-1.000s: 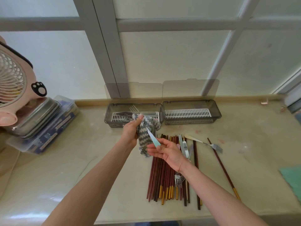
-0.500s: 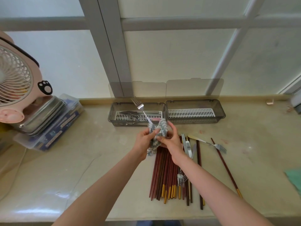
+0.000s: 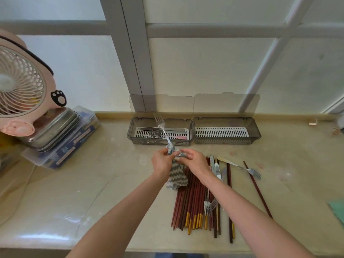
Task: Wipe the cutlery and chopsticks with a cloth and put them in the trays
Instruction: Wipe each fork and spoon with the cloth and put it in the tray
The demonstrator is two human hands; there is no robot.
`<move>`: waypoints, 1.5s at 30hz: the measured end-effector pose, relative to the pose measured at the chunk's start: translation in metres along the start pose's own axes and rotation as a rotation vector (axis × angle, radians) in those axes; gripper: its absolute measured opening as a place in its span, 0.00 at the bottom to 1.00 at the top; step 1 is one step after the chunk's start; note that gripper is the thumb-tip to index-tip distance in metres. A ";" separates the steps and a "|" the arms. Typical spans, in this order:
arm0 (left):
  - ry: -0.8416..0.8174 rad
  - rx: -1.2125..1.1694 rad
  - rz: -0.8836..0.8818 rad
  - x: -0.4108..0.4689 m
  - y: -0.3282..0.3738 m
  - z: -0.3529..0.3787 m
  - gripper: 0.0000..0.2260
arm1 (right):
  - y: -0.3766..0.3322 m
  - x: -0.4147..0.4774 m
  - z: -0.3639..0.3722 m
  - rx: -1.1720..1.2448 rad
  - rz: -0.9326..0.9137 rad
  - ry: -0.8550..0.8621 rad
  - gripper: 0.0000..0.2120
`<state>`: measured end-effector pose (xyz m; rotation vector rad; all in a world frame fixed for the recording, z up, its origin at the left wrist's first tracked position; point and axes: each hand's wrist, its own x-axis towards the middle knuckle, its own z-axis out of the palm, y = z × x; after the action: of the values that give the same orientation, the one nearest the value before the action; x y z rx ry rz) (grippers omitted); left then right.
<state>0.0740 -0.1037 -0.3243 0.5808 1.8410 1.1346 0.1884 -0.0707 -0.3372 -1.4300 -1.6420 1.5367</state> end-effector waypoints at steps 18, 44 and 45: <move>-0.198 -0.137 -0.159 0.018 0.001 -0.052 0.09 | -0.051 0.121 0.030 -0.568 -0.178 0.194 0.09; -0.591 -0.672 -0.539 0.005 -0.006 0.000 0.10 | 0.047 -0.004 -0.070 -1.090 0.263 -0.070 0.12; -0.595 -0.685 -0.538 0.003 -0.006 0.003 0.10 | 0.051 -0.011 -0.065 -1.095 0.260 -0.061 0.10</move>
<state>0.0750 -0.1033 -0.3315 -0.0031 0.9215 0.9889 0.2664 -0.0613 -0.3635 -2.1742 -2.5896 0.7251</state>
